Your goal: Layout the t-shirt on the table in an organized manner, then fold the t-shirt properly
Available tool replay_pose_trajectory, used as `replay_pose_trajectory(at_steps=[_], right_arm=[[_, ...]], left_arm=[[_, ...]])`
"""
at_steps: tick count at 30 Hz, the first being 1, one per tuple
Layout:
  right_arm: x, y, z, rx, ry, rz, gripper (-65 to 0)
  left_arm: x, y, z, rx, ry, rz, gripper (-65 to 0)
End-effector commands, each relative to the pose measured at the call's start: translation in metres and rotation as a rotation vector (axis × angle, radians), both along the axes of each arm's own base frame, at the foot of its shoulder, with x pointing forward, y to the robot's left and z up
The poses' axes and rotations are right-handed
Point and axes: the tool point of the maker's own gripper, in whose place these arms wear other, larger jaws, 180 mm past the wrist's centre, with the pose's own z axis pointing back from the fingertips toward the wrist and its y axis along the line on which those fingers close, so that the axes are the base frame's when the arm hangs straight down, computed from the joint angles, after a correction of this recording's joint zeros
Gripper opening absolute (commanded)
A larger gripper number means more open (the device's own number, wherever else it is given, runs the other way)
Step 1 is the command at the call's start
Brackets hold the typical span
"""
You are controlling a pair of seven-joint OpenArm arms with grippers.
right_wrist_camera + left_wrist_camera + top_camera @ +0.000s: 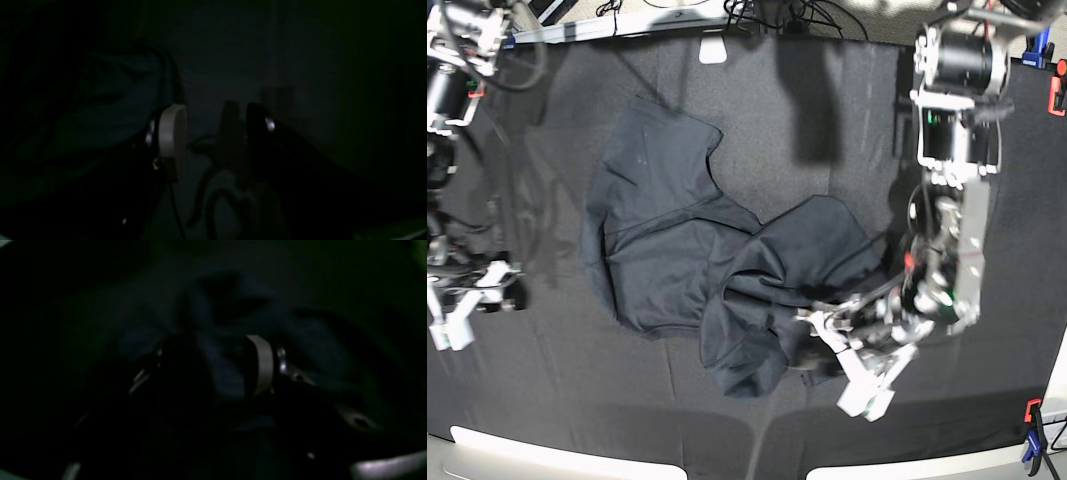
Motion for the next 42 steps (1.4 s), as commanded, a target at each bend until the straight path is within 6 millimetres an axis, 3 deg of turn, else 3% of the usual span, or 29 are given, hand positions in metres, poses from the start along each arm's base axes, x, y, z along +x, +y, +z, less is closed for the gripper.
replay_pose_trajectory(at_steps=[1,5,11,17,20,26,27,30,32,35,42], right_arm=[[0.008,-0.001,0.018,-0.004,-0.058,0.016,-36.6],[0.008,0.010,0.012,0.003,-0.055,0.040,-36.6],[0.008,0.009,0.012,-0.004,-0.053,0.042,-36.6],[0.007,0.009,0.011,-0.005,-0.046,0.042,-36.6],[0.007,0.009,0.011,-0.004,-0.048,0.042,-36.6],[0.007,0.009,0.011,-0.004,-0.048,0.043,-36.6],[0.007,0.009,0.011,-0.004,-0.048,0.043,-36.6],[0.007,0.009,0.011,-0.004,-0.048,0.043,-36.6],[0.007,0.009,0.011,-0.004,-0.048,0.043,-36.6],[0.007,0.009,0.011,-0.004,-0.048,0.042,-36.6],[0.007,0.010,0.011,-0.008,-0.051,0.054,-36.6]], left_arm=[[0.017,0.007,0.026,-0.008,-0.090,0.045,-37.0],[0.031,0.025,0.005,0.088,-0.090,0.120,-37.0],[0.044,0.015,-0.042,0.162,0.016,0.106,-37.0],[0.069,0.048,-0.057,0.265,0.082,0.257,-37.0],[0.068,0.050,-0.067,0.298,0.110,0.247,-38.5],[0.046,0.037,-0.098,0.306,0.199,0.148,-42.3],[0.043,0.034,-0.101,0.307,0.211,0.124,-45.0],[0.040,0.030,-0.102,0.309,0.222,0.091,-65.0],[0.042,0.033,-0.101,0.315,0.223,0.096,-65.0],[0.046,0.059,-0.094,0.355,0.237,0.165,-65.0],[0.062,0.187,-0.027,0.472,0.115,0.503,-65.0]])
